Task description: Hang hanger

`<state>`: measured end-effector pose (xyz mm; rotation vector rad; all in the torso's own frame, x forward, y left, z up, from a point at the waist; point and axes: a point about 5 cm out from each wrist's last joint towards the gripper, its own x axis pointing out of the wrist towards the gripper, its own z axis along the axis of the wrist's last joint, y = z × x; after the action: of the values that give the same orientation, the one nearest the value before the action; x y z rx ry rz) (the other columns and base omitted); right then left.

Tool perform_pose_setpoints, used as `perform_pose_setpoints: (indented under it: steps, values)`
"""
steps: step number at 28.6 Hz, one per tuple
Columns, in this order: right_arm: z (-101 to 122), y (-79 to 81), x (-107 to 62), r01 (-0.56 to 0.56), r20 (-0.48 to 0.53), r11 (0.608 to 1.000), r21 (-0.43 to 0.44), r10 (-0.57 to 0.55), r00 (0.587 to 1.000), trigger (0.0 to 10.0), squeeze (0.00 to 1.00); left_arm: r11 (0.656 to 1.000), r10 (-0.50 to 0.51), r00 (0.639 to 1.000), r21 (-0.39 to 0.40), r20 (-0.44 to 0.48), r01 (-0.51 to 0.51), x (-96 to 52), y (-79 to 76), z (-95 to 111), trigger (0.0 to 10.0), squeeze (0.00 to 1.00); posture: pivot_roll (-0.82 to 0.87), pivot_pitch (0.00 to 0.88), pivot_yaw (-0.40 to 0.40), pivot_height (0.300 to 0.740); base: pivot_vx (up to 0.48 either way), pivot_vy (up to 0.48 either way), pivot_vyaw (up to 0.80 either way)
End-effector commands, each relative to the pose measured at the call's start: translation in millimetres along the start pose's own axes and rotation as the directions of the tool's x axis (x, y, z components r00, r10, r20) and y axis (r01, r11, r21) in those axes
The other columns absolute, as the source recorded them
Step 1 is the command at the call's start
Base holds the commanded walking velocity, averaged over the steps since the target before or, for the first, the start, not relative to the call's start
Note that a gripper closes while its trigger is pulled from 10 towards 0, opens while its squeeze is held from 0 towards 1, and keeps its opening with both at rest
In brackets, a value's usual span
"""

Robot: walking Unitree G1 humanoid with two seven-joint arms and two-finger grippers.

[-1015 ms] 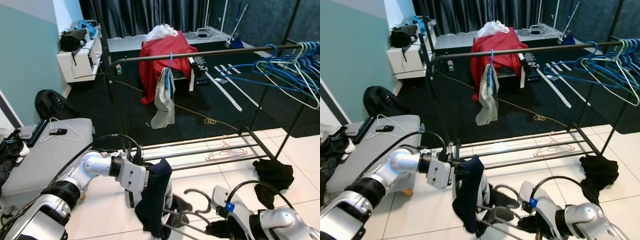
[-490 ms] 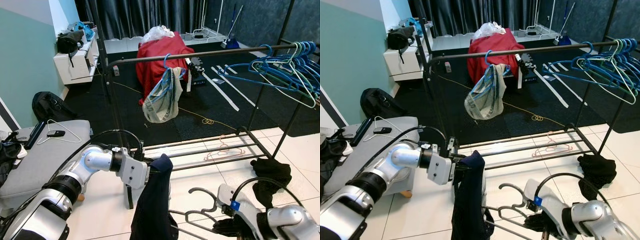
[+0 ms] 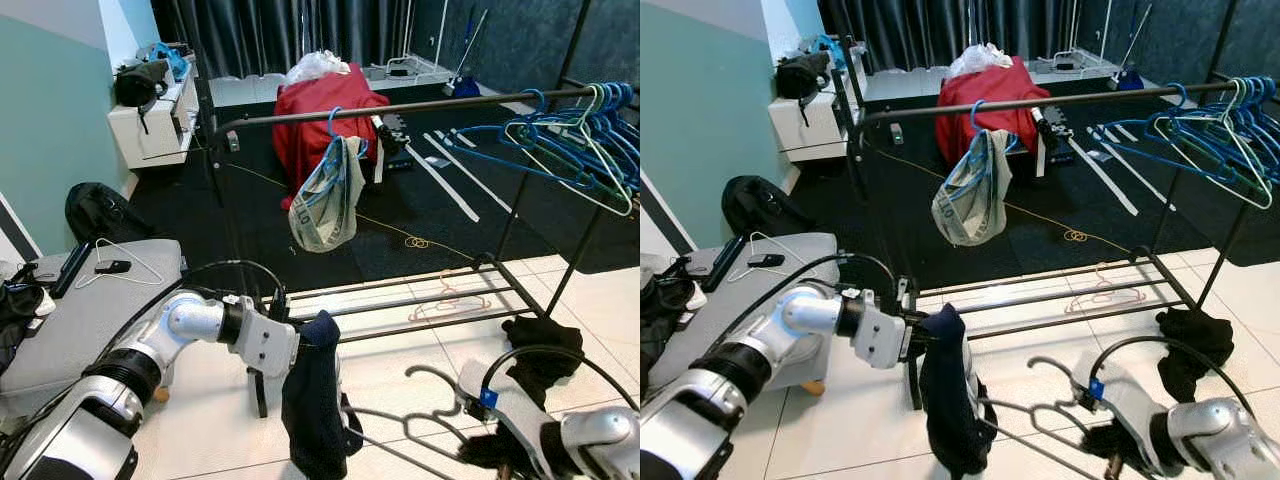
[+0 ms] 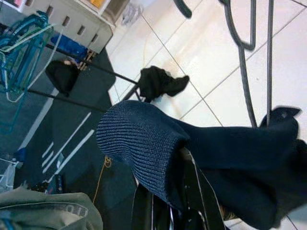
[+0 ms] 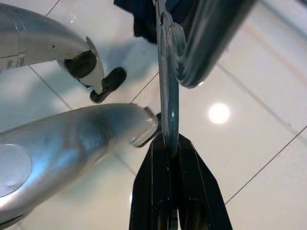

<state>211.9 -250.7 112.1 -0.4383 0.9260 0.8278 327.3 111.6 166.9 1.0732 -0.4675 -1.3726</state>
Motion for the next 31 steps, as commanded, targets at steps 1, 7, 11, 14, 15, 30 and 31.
perform_pose_setpoints:
  steps: [1, 7, 11, 14, 15, 30, 31]
  values:
    - [-0.3, 3.2, -0.8, -0.005, -0.01, 1.0, 0.005, 0.005, 1.0, 10.0, 0.0, 1.0, 0.01, 0.999, 0.01, -0.033, -0.01, -7.8, 5.7, -3.3, 10.0, 0.0, -0.12, 0.064, 0.071, 0.74, 0.0, 0.0, 0.0]
    - [5.9, 3.9, -0.3, -0.048, 0.059, 0.998, -0.028, 0.05, 0.997, 10.0, 0.0, 1.0, 0.011, 1.0, 0.019, -0.001, -0.011, -5.5, 7.8, 0.4, 10.0, 0.0, -0.12, 0.063, 0.075, 0.74, 0.0, 0.0, 0.0]
    - [6.9, 4.5, 0.4, -0.067, 0.07, 0.997, -0.041, 0.07, 0.995, 10.0, 0.0, 1.0, 0.012, 1.0, 0.023, 0.011, -0.012, -4.1, 8.2, 1.9, 10.0, 0.0, -0.12, 0.062, 0.074, 0.74, 0.0, 0.0, 0.0]
    - [8.5, 4.2, 1.5, -0.084, 0.082, 0.995, -0.058, 0.089, 0.993, 10.0, 0.0, 0.999, 0.017, 0.999, 0.026, 0.039, -0.018, -0.5, 8.3, 5.6, 10.0, 0.0, -0.12, 0.059, 0.074, 0.74, 0.0, 0.0, 0.0]
    - [8.5, 4.2, 1.5, -0.084, 0.082, 0.995, -0.058, 0.089, 0.993, 10.0, 0.0, 0.999, 0.017, 0.999, 0.026, 0.039, -0.018, -0.5, 8.3, 5.6, 10.0, 0.0, -0.12, 0.059, 0.074, 0.74, 0.0, 0.0, 0.0]
    - [6.1, 11.5, 3.5, -0.305, 0.005, 0.916, -0.261, 0.317, 0.948, 10.0, 0.0, 0.997, -0.065, 0.977, 0.058, 0.202, 0.055, 21.1, 10.3, 32.8, 10.0, 0.0, -0.11, 0.051, 0.076, 0.74, 0.0, 0.0, 0.0]
    - [3.7, 8.7, 1.3, -0.327, -0.036, 0.891, -0.315, 0.334, 0.942, 10.0, 0.0, 0.994, -0.093, 0.974, 0.07, 0.209, 0.08, 23.2, 10.4, 35.1, 10.0, 0.0, -0.11, 0.051, 0.071, 0.74, 0.0, 0.0, 0.0]
